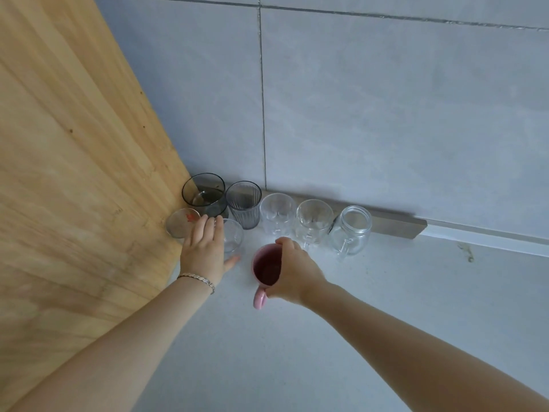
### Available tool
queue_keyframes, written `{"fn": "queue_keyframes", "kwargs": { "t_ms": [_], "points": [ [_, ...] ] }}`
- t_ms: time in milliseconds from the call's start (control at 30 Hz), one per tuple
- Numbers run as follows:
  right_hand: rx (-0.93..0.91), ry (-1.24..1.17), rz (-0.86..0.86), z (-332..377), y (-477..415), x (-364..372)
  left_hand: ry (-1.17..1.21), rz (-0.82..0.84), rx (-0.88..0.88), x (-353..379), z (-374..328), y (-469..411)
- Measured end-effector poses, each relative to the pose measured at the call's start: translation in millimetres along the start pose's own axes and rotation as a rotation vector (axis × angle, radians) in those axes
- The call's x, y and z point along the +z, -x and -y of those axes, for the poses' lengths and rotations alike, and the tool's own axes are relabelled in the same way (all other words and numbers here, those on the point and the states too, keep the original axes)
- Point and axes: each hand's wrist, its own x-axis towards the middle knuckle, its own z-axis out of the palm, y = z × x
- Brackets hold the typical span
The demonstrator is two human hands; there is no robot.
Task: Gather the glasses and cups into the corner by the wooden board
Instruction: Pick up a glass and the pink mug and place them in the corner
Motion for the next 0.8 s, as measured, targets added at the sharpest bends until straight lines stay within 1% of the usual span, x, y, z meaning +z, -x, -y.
{"fn": "queue_keyframes", "kwargs": {
  "t_ms": [100, 200, 333, 400, 567, 633, 733, 800],
  "points": [
    [0.008, -0.088, -0.043, 6, -11, 4, -0.009, 0.031, 0.004, -1, -1, 1],
    [0.031, -0.184, -0.091, 9, -6, 15, -0.011, 0.027, 0.013, 0, 0, 1],
    [0.083, -0.208, -0.129, 12, 3, 34, -0.025, 0.017, 0.007, 4, 1, 0],
    [0.106, -0.264, -0.145, 13, -1, 36, -0.025, 0.009, 0.008, 5, 2, 0],
    [0.077, -0.365, -0.194, 17, -17, 34, -0.012, 0.016, 0.012, 5, 4, -2],
    [0.088, -0.38, -0.206, 20, -21, 35, 0.037, 0.029, -0.011, 3, 3, -2],
    [0.118, -0.395, -0.201, 25, -26, 35, 0.075, 0.09, -0.049, 0, 0, -1],
    [0.115, -0.388, -0.173, 24, -23, 32, 0.053, 0.127, -0.051, -6, -2, 1]
  ]
}}
